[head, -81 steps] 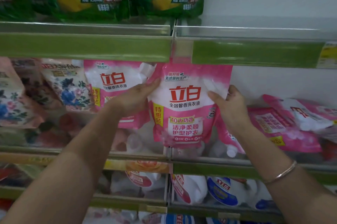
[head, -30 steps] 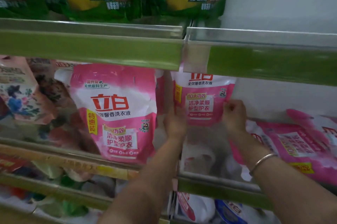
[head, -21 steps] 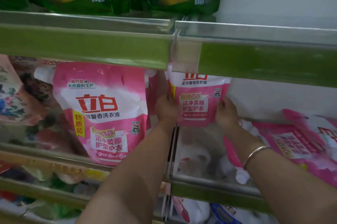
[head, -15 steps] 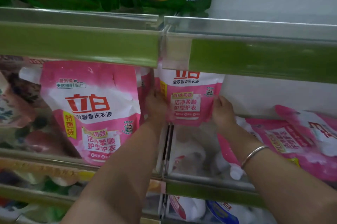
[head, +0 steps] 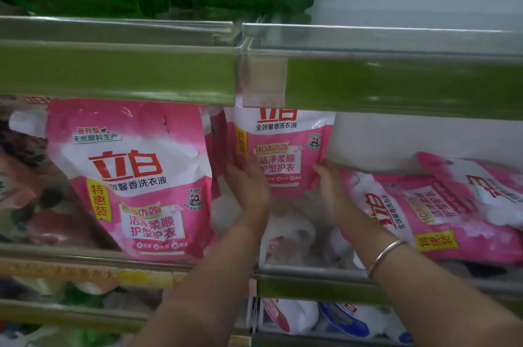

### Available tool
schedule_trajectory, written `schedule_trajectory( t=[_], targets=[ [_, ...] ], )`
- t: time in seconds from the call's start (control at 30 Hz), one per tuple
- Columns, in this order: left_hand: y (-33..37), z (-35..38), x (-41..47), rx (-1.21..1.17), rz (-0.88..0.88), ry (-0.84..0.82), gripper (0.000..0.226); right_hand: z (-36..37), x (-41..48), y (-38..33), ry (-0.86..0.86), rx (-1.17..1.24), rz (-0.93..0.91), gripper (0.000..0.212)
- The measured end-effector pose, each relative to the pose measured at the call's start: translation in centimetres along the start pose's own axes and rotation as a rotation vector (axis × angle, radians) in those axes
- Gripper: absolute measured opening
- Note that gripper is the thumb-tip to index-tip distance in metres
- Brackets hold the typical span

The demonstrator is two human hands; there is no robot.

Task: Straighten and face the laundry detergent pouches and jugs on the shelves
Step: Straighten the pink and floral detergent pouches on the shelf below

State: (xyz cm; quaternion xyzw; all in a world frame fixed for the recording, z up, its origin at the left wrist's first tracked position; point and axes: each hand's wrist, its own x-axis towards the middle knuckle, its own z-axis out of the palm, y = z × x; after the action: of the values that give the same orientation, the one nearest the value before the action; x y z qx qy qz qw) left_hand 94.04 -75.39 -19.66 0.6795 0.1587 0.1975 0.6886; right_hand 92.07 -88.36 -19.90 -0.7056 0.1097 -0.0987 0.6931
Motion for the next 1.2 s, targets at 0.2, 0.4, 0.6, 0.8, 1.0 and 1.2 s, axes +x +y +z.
schedule_trajectory(
  t=[0.2, 0.4, 0.6, 0.8, 1.0, 1.2],
  targets=[
    [-1.8, 0.9, -1.9, 0.226, 0.067, -0.254, 0.121, 2.5, -0.6, 1.5, -0.085, 0.086, 0.068, 0.029],
    [-2.1, 1.7, 0.7, 0.322, 0.075, -0.266, 0.135, 4.5, 1.0, 2.1, 0.066, 0.338, 0.255, 0.077],
    [-2.4, 2.1, 0.9, 0.312, 0.103, -0.265, 0.132, 4.6, 1.3, 2.0, 0.084, 0.251, 0.266, 0.091],
    [-1.6, -2.2, -2.6, 0.15, 0.111, -0.427, 0.105, 3.6, -1.8, 1.2, 0.093, -0.328, 0.021, 0.062],
    [0.0, -13.3, -6.8, 0.447, 0.184, -0.608, 0.056, 5.8, -9.0, 0.8, -0.173, -0.362, -0.05, 0.062],
    [2.3, -20.0, -4.1, 0.646, 0.393, -0.662, 0.011, 10.8, -12.7, -3.1, -0.549, -0.55, -0.134, 0.074]
  ],
)
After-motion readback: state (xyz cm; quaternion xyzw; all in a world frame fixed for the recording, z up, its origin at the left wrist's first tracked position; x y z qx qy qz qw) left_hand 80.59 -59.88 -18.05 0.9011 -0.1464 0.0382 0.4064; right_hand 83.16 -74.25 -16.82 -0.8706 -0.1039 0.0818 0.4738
